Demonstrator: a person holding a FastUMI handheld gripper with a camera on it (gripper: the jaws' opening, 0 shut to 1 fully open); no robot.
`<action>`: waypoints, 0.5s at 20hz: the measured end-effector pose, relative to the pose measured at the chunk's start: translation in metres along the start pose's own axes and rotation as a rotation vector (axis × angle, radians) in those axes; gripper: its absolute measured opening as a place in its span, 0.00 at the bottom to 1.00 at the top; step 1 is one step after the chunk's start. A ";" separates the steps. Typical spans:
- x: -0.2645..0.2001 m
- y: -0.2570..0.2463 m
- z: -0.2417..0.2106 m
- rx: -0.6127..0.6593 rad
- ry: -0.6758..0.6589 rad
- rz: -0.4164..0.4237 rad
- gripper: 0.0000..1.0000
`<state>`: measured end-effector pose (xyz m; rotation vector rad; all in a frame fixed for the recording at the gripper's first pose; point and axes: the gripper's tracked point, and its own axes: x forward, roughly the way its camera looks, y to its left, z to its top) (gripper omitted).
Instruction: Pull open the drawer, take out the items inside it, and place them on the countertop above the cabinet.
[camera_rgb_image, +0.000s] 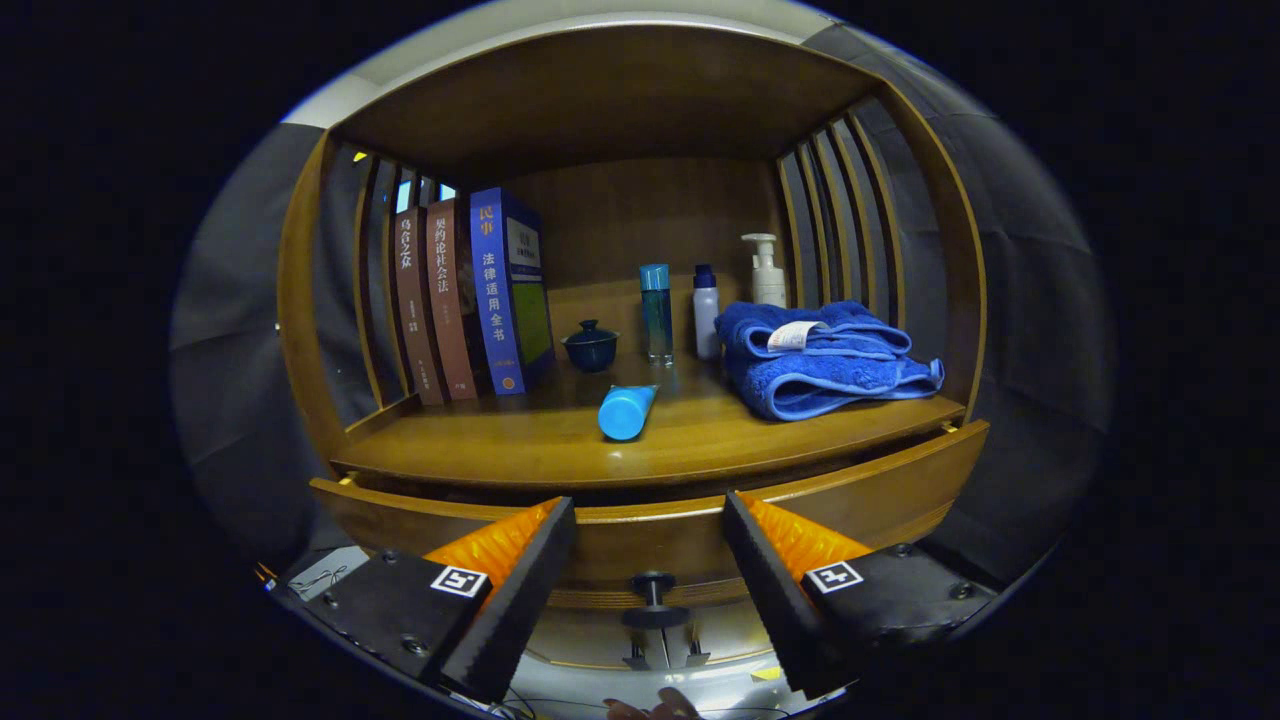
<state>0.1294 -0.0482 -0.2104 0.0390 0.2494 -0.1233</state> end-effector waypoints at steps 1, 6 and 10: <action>0.004 0.000 0.000 -0.002 0.000 -0.001 1.00; 0.008 0.002 0.001 0.003 0.002 -0.012 1.00; 0.006 0.005 0.001 0.003 0.035 0.010 0.99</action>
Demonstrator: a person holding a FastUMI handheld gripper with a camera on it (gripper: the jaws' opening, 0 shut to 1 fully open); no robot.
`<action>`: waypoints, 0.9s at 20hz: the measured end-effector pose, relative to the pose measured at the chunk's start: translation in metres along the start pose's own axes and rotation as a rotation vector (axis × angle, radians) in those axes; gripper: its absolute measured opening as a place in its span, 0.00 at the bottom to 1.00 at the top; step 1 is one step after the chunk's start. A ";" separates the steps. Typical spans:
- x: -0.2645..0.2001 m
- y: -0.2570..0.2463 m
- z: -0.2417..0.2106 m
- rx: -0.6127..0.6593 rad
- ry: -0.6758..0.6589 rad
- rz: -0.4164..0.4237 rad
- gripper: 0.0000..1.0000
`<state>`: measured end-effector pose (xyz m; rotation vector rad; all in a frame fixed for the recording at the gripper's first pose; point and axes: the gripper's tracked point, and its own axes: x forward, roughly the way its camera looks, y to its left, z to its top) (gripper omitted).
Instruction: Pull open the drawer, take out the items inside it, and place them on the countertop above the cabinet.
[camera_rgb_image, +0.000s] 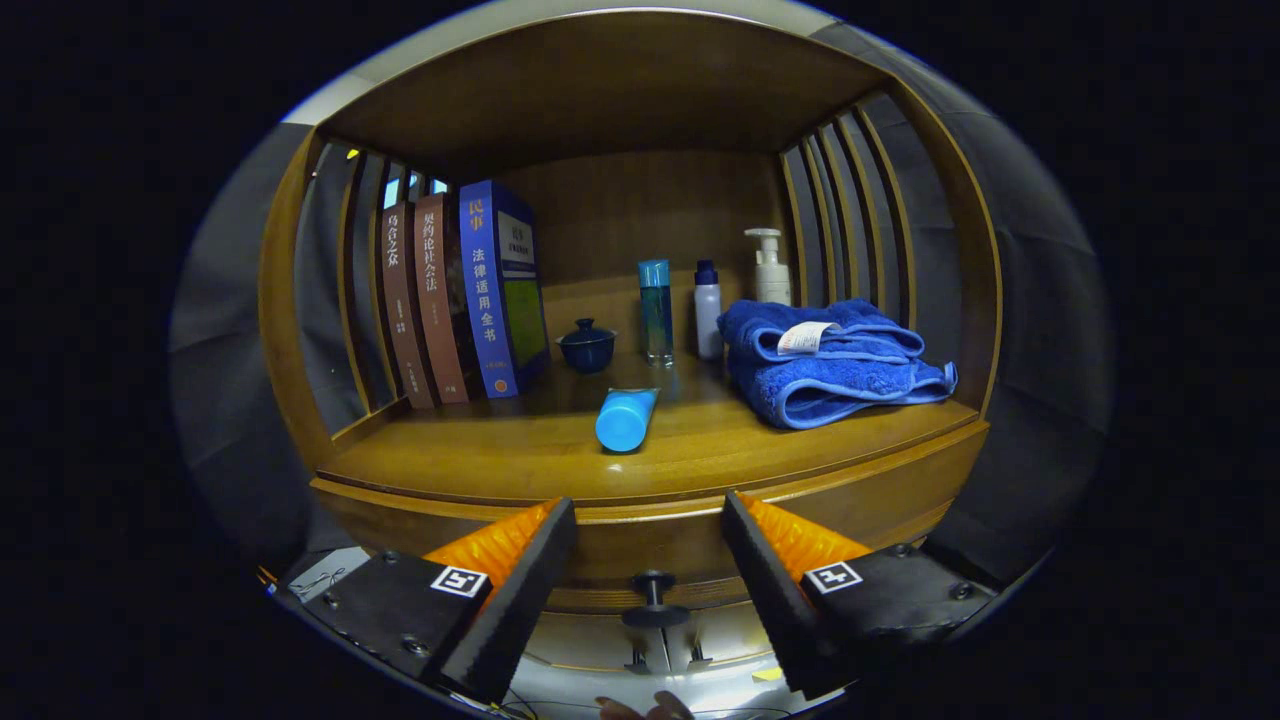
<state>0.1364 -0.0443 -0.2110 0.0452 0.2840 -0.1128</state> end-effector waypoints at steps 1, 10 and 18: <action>-0.002 0.004 0.001 0.005 0.009 0.017 1.00; -0.085 0.020 0.125 -0.020 -0.187 0.078 0.99; -0.172 0.040 0.215 0.001 -0.274 0.113 0.99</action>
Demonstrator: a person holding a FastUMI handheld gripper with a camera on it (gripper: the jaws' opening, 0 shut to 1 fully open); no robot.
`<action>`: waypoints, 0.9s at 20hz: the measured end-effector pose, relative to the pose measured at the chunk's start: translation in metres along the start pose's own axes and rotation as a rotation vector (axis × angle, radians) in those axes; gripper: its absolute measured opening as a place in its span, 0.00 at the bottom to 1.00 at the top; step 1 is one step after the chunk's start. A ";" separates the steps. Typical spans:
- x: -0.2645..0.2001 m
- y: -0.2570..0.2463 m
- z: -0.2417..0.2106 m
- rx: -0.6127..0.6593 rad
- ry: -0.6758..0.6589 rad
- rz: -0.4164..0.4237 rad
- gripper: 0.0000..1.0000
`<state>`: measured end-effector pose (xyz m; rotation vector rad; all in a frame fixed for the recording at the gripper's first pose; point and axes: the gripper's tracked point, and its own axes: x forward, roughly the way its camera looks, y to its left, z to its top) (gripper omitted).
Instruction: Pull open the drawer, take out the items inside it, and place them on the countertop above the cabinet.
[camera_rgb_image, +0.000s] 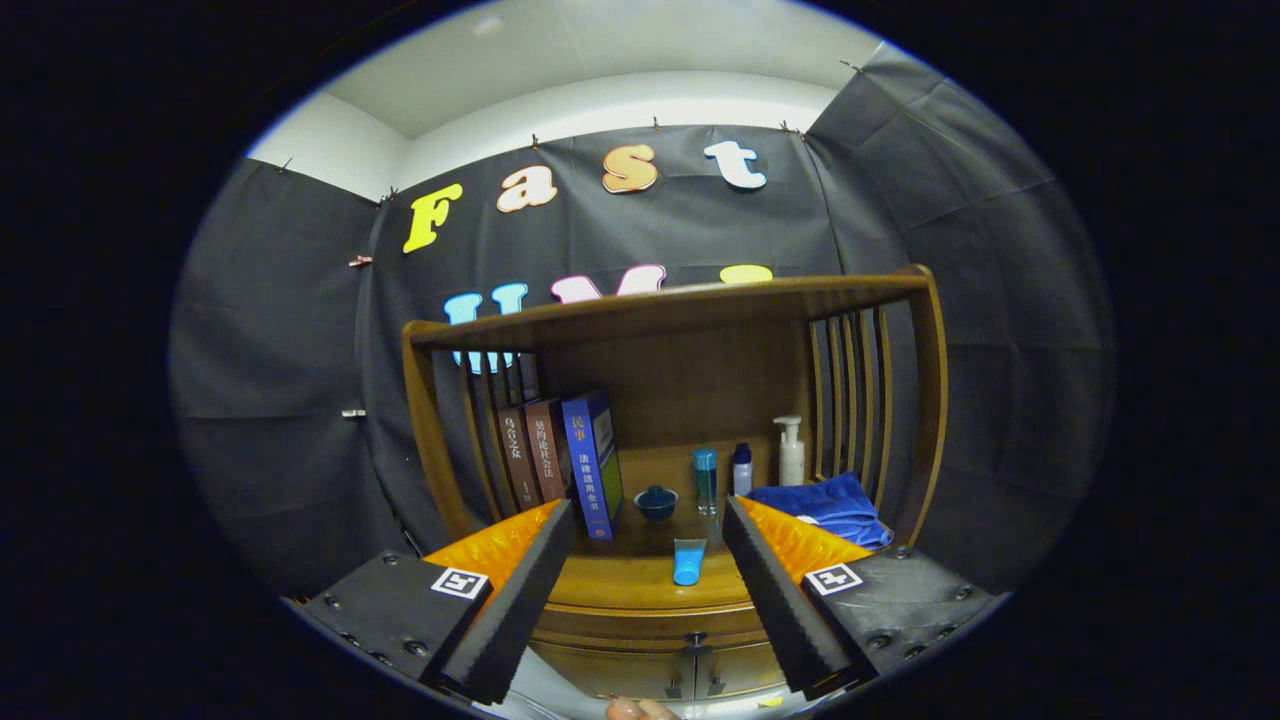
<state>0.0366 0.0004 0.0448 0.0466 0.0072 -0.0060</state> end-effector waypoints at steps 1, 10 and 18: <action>-0.005 0.000 0.005 -0.003 -0.010 -0.002 0.99; -0.015 0.000 0.011 -0.028 -0.009 -0.029 0.99; -0.013 0.001 0.011 -0.038 -0.007 -0.037 0.99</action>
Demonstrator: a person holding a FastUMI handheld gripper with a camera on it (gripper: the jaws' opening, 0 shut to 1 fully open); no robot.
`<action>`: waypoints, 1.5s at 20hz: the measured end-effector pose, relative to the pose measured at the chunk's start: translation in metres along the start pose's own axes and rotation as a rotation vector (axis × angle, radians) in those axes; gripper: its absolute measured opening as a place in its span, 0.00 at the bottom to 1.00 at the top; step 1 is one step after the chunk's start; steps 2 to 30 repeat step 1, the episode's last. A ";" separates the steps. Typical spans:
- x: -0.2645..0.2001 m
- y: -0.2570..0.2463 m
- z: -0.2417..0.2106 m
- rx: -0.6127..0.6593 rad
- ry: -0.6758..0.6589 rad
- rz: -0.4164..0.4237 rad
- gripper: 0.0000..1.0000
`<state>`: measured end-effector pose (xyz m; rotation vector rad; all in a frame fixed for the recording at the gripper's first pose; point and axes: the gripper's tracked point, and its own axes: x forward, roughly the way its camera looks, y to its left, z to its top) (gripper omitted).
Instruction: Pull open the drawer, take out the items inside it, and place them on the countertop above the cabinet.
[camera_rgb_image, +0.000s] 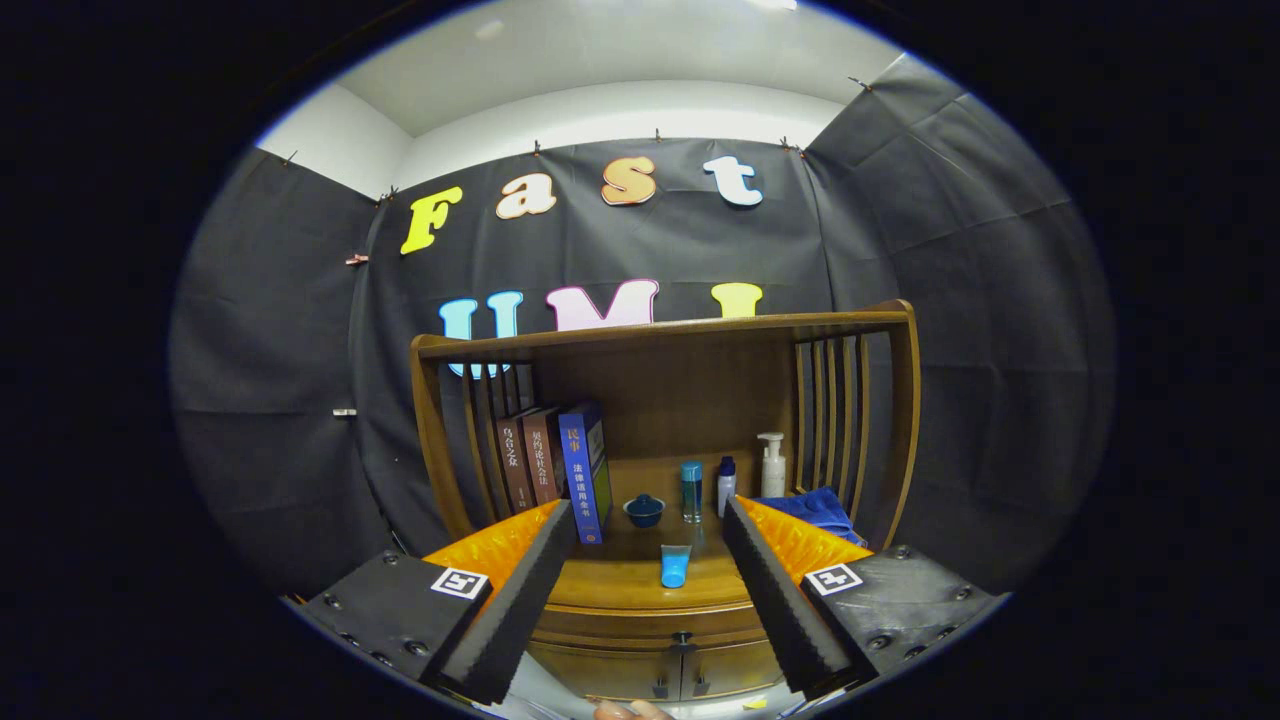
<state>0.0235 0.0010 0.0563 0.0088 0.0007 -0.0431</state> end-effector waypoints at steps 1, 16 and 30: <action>-0.001 0.000 -0.001 -0.002 0.001 -0.003 0.99; -0.001 0.000 -0.001 -0.002 0.001 -0.003 0.99; -0.001 0.000 -0.001 -0.002 0.001 -0.003 0.99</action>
